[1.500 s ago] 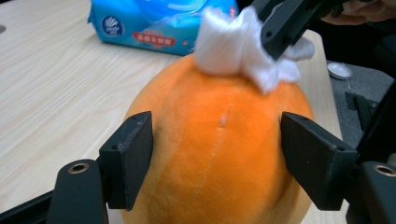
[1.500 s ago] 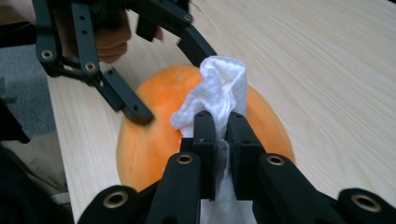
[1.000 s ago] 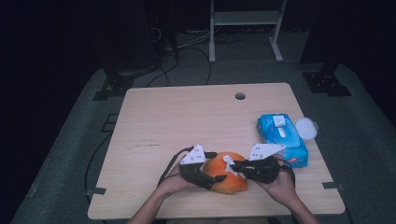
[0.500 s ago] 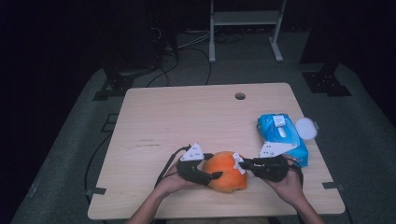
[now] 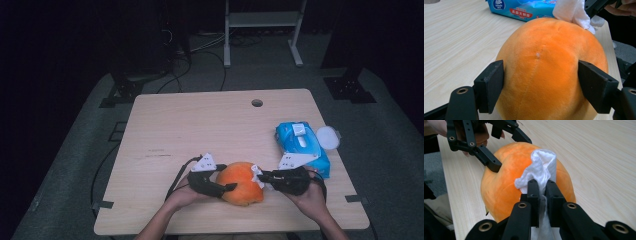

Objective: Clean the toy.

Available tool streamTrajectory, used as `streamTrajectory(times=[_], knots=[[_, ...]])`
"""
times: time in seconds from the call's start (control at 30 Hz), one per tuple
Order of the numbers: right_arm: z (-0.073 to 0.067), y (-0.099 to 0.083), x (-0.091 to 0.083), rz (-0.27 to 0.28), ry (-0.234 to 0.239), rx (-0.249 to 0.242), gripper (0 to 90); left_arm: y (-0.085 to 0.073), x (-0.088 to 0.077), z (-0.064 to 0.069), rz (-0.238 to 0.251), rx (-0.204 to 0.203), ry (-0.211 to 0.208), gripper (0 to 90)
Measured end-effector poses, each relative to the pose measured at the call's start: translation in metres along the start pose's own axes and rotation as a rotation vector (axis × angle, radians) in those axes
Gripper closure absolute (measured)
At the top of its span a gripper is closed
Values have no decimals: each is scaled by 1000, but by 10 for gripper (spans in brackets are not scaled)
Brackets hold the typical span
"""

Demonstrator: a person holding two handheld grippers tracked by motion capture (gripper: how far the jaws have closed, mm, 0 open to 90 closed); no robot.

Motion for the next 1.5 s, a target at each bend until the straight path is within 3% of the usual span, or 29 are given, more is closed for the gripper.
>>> streamTrajectory(times=[0.07, 0.17, 0.23, 0.37, 0.53, 0.67, 0.77, 0.9, 0.97, 1.07, 1.2, 1.37, 1.5], knots=[[-1, 1, 1, -1, 1, -1, 822, 5, -1, 3, 15, 21, -7, 204], [-3, 6, 5, 9, 1, -6, 821, 13, -1, 12, 53, 104, -22, 151], [-4, 9, 6, 12, 2, -16, 820, 12, 1, 15, 34, 135, -7, 154], [-1, 7, 6, 14, -4, -4, 819, 7, 0, 6, 17, 68, -1, 260], [6, 0, 4, 2, -13, 21, 818, 5, -4, -1, 1, 17, 9, 277], [0, 3, 1, 22, 5, 19, 818, 1, -7, -6, 13, -22, 2, 277], [-6, 8, 6, 17, 8, -7, 818, 4, -8, -3, 19, -9, -10, 252], [-6, 11, 9, 24, 7, -16, 818, 15, -10, 5, 64, 56, -23, 156], [-7, 13, 9, 33, 13, -11, 818, 14, -7, 6, 42, 69, -6, 168], [-7, 14, 10, 28, 6, -19, 818, 9, -7, 0, 27, 24, -4, 229], [-2, 10, 10, 31, 8, -1, 817, 5, -10, -7, 31, -16, -1, 239], [3, 0, 7, 20, 15, 44, 817, 3, -11, -11, 34, -34, -2, 238], [-10, 10, 6, 55, 54, 20, 817, 2, -9, -11, 41, -39, -6, 238]])
Point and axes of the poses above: each handheld gripper's, and its own axes: x roughly forward along the jaws, y roughly out of its top, z roughly to its right, the point moved 5 cm from there along x, roughly forward along the jaws, and after that the axes turned 2 degrees about -x, right-handed, at the moved point
